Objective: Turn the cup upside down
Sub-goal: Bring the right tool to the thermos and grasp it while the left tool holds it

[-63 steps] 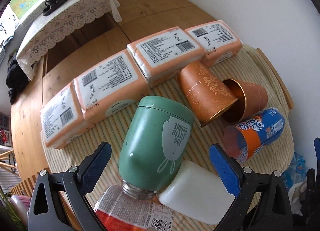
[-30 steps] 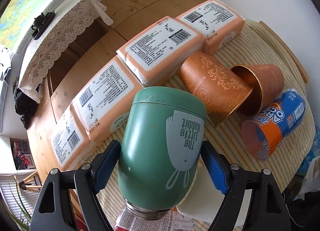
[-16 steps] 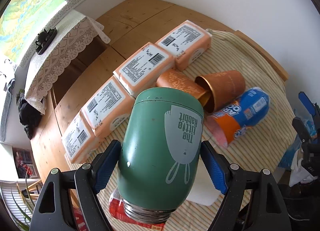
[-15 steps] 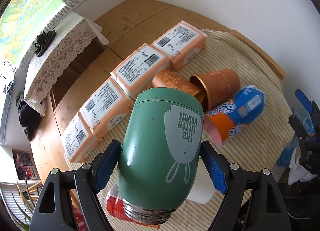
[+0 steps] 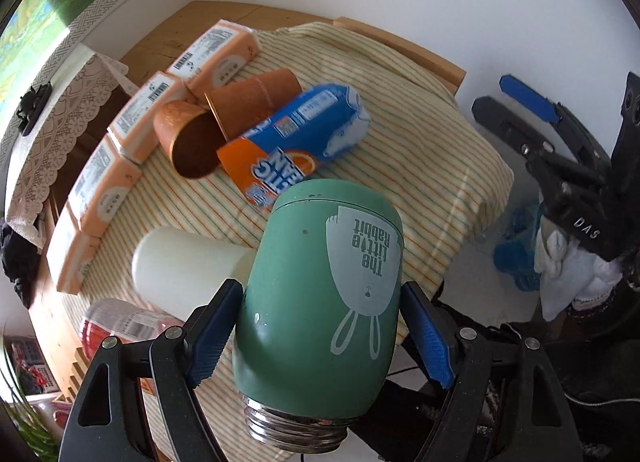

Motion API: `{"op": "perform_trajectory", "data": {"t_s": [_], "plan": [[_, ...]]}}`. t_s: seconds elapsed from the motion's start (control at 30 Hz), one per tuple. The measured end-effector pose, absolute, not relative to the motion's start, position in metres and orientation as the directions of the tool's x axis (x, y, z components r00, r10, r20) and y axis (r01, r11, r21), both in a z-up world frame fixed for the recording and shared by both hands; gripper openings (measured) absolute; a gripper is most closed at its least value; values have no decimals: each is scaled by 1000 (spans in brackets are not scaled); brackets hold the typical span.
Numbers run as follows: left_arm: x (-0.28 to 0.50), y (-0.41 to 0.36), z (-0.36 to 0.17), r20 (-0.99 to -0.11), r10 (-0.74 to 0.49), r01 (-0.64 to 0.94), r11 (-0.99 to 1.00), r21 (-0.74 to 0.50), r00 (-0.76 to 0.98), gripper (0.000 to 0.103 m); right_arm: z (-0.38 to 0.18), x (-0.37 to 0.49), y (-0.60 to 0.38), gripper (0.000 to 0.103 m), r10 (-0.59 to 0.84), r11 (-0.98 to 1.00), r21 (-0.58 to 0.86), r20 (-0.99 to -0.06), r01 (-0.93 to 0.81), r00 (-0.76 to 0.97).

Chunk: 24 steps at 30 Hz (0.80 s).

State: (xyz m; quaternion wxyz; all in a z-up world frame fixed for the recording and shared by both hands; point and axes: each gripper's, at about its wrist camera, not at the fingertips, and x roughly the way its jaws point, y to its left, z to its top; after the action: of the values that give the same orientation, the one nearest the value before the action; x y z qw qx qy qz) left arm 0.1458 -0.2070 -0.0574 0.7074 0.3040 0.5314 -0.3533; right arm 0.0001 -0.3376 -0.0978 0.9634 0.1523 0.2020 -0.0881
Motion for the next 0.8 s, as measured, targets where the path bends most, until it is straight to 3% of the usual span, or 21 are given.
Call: {"op": "perform_trajectory", "data": {"t_s": [0.23,0.5,0.8], "plan": [[142,-196,-87,-967,-145,806,586,88,211,83,-97,-6,-325,80,-101,947,237,-424,218,900],[153,-196,-97,-948,-178,772,628,98,265,83,-109,15,-310,80,20,944,290,-521,155,853],[154,-164,-72,-914,-289,765,644,34,283,83,-138,43,-297,80,275,843,519,-643,143,715]]}}
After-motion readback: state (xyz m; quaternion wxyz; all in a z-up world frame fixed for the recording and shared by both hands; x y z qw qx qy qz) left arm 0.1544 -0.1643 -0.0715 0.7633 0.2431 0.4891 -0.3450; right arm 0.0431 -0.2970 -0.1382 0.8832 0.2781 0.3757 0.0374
